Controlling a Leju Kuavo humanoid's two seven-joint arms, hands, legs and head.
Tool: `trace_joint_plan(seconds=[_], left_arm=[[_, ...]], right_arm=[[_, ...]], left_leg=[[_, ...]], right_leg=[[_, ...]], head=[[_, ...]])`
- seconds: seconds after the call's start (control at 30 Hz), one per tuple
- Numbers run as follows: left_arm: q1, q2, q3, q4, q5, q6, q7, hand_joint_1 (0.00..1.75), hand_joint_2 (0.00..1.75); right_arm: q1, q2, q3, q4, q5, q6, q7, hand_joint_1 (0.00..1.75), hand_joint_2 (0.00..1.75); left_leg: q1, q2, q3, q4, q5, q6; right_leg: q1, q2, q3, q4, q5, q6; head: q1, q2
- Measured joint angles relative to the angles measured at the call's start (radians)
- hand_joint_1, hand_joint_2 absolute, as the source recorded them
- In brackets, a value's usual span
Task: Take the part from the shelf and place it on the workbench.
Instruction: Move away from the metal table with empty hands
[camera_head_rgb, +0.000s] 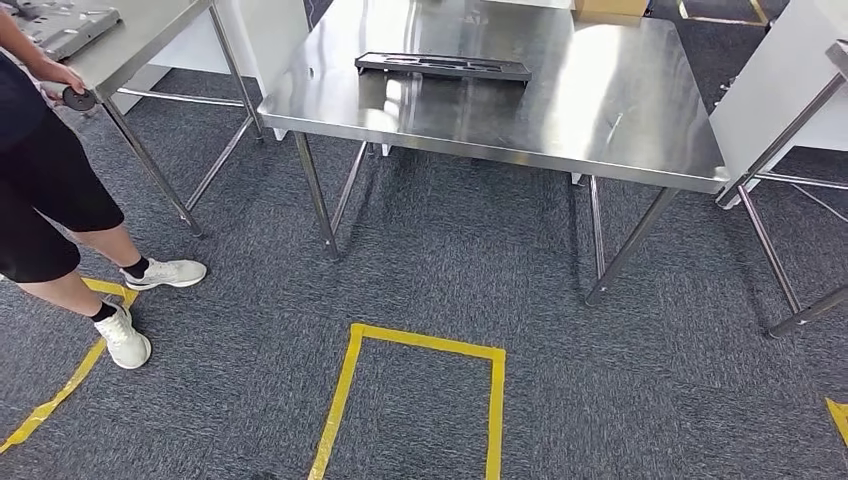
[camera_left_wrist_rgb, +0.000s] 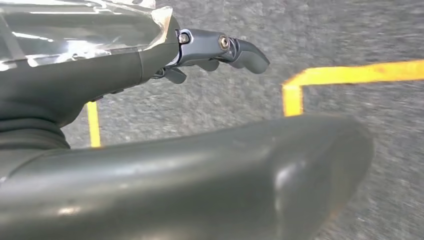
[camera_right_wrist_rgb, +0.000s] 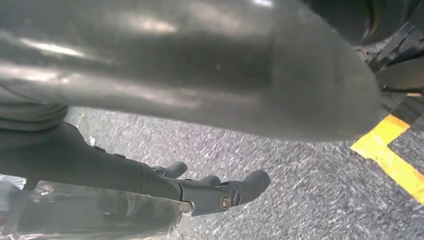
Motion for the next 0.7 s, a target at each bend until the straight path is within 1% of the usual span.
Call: trace_joint_plan(seconds=[0.03, 0.07, 0.1, 0.13, 0.17, 0.2, 0.23, 0.27, 0.3, 0.33, 0.37, 0.4, 0.43, 0.47, 0.5, 0.53, 0.57, 0.6, 0.63, 0.67, 0.7], left_arm=[[0.001, 0.0, -0.002, 0.0, -0.001, -0.001, 0.003, 0.0, 0.0], [0.0, 0.001, -0.003, 0.0, -0.002, -0.002, 0.004, 0.0, 0.0], [0.0, 0.001, -0.004, 0.0, -0.002, -0.002, 0.005, 0.0, 0.0], [0.0, 0.001, -0.005, 0.0, -0.003, -0.003, 0.005, 0.0, 0.0], [0.0, 0.0, -0.006, 0.0, -0.003, -0.003, 0.006, 0.0, 0.0], [0.0, 0.0, -0.007, 0.0, -0.003, -0.003, 0.006, 0.0, 0.0], [0.0, 0.0, -0.007, 0.0, -0.004, -0.003, 0.005, 0.0, 0.0], [0.0, -0.001, -0.009, 0.0, -0.004, -0.003, 0.004, 0.0, 0.0], [-0.001, -0.002, -0.01, 0.0, -0.005, -0.003, 0.003, 0.0, 0.0], [-0.002, -0.003, -0.011, -0.001, -0.005, -0.003, 0.002, 0.0, 0.0], [-0.004, -0.005, -0.013, -0.001, -0.006, -0.003, 0.001, 0.0, 0.0], [-0.006, -0.006, -0.014, -0.002, -0.008, -0.003, 0.0, 0.0, 0.0], [-0.006, -0.006, -0.015, -0.002, -0.009, -0.003, 0.0, 0.0, 0.0], [-0.006, -0.006, -0.016, -0.002, -0.009, -0.003, 0.001, 0.0, 0.0], [-0.005, -0.006, -0.017, -0.002, -0.01, -0.003, 0.003, 0.0, 0.0], [-0.004, -0.005, -0.017, -0.001, -0.01, -0.003, 0.004, 0.0, 0.0], [-0.004, -0.005, -0.017, -0.001, -0.009, -0.003, 0.005, 0.0, 0.0], [-0.003, -0.005, -0.017, -0.001, -0.009, -0.003, 0.006, 0.0, 0.0], [-0.003, -0.005, -0.017, -0.001, -0.009, -0.003, 0.006, 0.0, 0.0], [-0.001, -0.004, -0.017, -0.001, -0.008, -0.003, 0.006, 0.0, 0.0], [0.0, -0.004, -0.017, -0.001, -0.007, -0.003, 0.006, 0.0, 0.0]], right_arm=[[0.001, 0.002, -0.002, 0.002, 0.0, -0.004, -0.002, 0.0, 0.0], [0.002, 0.004, -0.004, 0.003, -0.001, -0.007, -0.003, 0.0, 0.0], [0.001, 0.005, -0.004, 0.004, 0.0, -0.008, -0.004, 0.0, 0.0], [0.0, 0.006, -0.005, 0.005, 0.0, -0.01, -0.004, 0.0, 0.0], [-0.001, 0.006, -0.005, 0.006, 0.001, -0.012, -0.005, 0.0, 0.0], [-0.002, 0.006, -0.005, 0.007, 0.002, -0.015, -0.005, 0.0, 0.44], [-0.002, 0.006, -0.005, 0.007, 0.002, -0.019, -0.005, 0.0, 0.87], [-0.003, 0.006, -0.005, 0.007, 0.003, -0.024, -0.004, 0.0, 1.31], [-0.004, 0.006, -0.005, 0.007, 0.005, -0.03, -0.003, 0.0, 1.75], [-0.004, 0.005, -0.005, 0.008, 0.007, -0.037, -0.002, 0.0, 1.75], [-0.004, 0.005, -0.005, 0.008, 0.009, -0.042, 0.001, 0.0, 1.75], [-0.004, 0.005, -0.005, 0.009, 0.011, -0.045, 0.003, 0.0, 1.75], [-0.003, 0.006, -0.005, 0.011, 0.012, -0.047, 0.005, 0.0, 1.75], [-0.003, 0.008, -0.005, 0.012, 0.012, -0.047, 0.007, 0.0, 1.75], [-0.003, 0.01, -0.005, 0.013, 0.012, -0.047, 0.009, 0.0, 1.75], [-0.002, 0.011, -0.006, 0.014, 0.013, -0.047, 0.011, 0.0, 1.75], [-0.002, 0.012, -0.006, 0.014, 0.013, -0.047, 0.012, 0.0, 1.75], [-0.001, 0.012, -0.006, 0.015, 0.013, -0.047, 0.014, 0.0, 1.75], [0.001, 0.013, -0.005, 0.016, 0.014, -0.047, 0.015, 0.0, 1.75], [0.002, 0.013, -0.005, 0.016, 0.014, -0.046, 0.015, 0.0, 1.75], [0.003, 0.014, -0.005, 0.016, 0.015, -0.046, 0.015, 0.0, 1.75]], left_leg=[[0.0, 0.004, -0.014, -0.003, 0.014, 0.009], [-0.001, 0.006, -0.029, -0.003, 0.027, 0.015], [-0.003, 0.008, -0.046, -0.003, 0.041, 0.018], [-0.005, 0.01, -0.063, -0.002, 0.055, 0.019], [-0.006, 0.012, -0.08, -0.001, 0.07, 0.019], [-0.007, 0.014, -0.097, -0.001, 0.084, 0.018], [-0.008, 0.012, -0.114, 0.0, 0.097, 0.015], [-0.008, 0.008, -0.129, 0.0, 0.111, 0.012], [-0.009, 0.004, -0.142, 0.001, 0.123, 0.007], [-0.01, -0.001, -0.151, 0.001, 0.136, 0.001], [-0.011, -0.004, -0.156, 0.0, 0.149, -0.004], [-0.011, -0.008, -0.158, -0.003, 0.161, -0.01], [-0.01, -0.014, -0.159, -0.007, 0.174, -0.016], [-0.008, -0.019, -0.161, -0.01, 0.18, -0.021], [-0.006, -0.021, -0.168, -0.001, 0.167, -0.026], [-0.004, -0.021, -0.179, 0.026, 0.134, -0.031], [-0.001, -0.017, -0.196, 0.074, 0.085, -0.035], [0.0, -0.013, -0.217, 0.14, 0.033, -0.042], [0.003, -0.01, -0.234, 0.207, -0.001, -0.048], [0.006, -0.007, -0.243, 0.259, -0.011, -0.054], [0.01, -0.003, -0.234, 0.278, 0.0, -0.059]], right_leg=[[0.0, 0.002, -0.012, 0.033, -0.037, -0.006], [-0.002, 0.003, -0.026, 0.086, -0.089, -0.015], [-0.002, 0.004, -0.037, 0.149, -0.136, -0.02], [-0.002, 0.005, -0.042, 0.211, -0.167, -0.02], [-0.001, 0.005, -0.037, 0.256, -0.176, -0.013], [-0.001, 0.005, -0.017, 0.271, -0.162, -0.002], [0.0, 0.007, 0.018, 0.253, -0.136, 0.009], [0.001, 0.015, 0.069, 0.201, -0.115, 0.012], [0.004, 0.028, 0.137, 0.121, -0.114, 0.005], [0.008, 0.04, 0.202, 0.029, -0.13, -0.006], [0.012, 0.05, 0.25, -0.043, -0.152, -0.018], [0.016, 0.052, 0.278, -0.089, -0.171, -0.026], [0.018, 0.046, 0.281, -0.109, -0.174, -0.03], [0.013, 0.038, 0.275, -0.106, -0.167, -0.035], [0.008, 0.029, 0.269, -0.106, -0.158, -0.042], [0.002, 0.019, 0.261, -0.107, -0.148, -0.051], [-0.002, 0.008, 0.252, -0.106, -0.139, -0.057], [0.0, -0.003, 0.242, -0.105, -0.131, -0.062], [0.001, -0.015, 0.233, -0.104, -0.124, -0.062], [0.001, -0.026, 0.225, -0.103, -0.118, -0.06], [0.001, -0.038, 0.218, -0.1, -0.115, -0.058]], head=[[0.002, 0.0], [0.005, 0.0], [0.008, 0.0], [0.009, 0.0], [0.01, 0.0], [0.01, 0.0], [0.01, 0.0], [0.01, 0.0], [0.01, 0.0], [0.01, 0.0], [0.009, 0.0], [0.01, 0.0], [0.01, 0.0], [0.011, 0.0], [0.011, 0.0], [0.009, 0.0], [0.006, 0.0], [0.004, 0.0], [0.003, 0.0], [0.003, 0.0], [0.003, 0.0]])
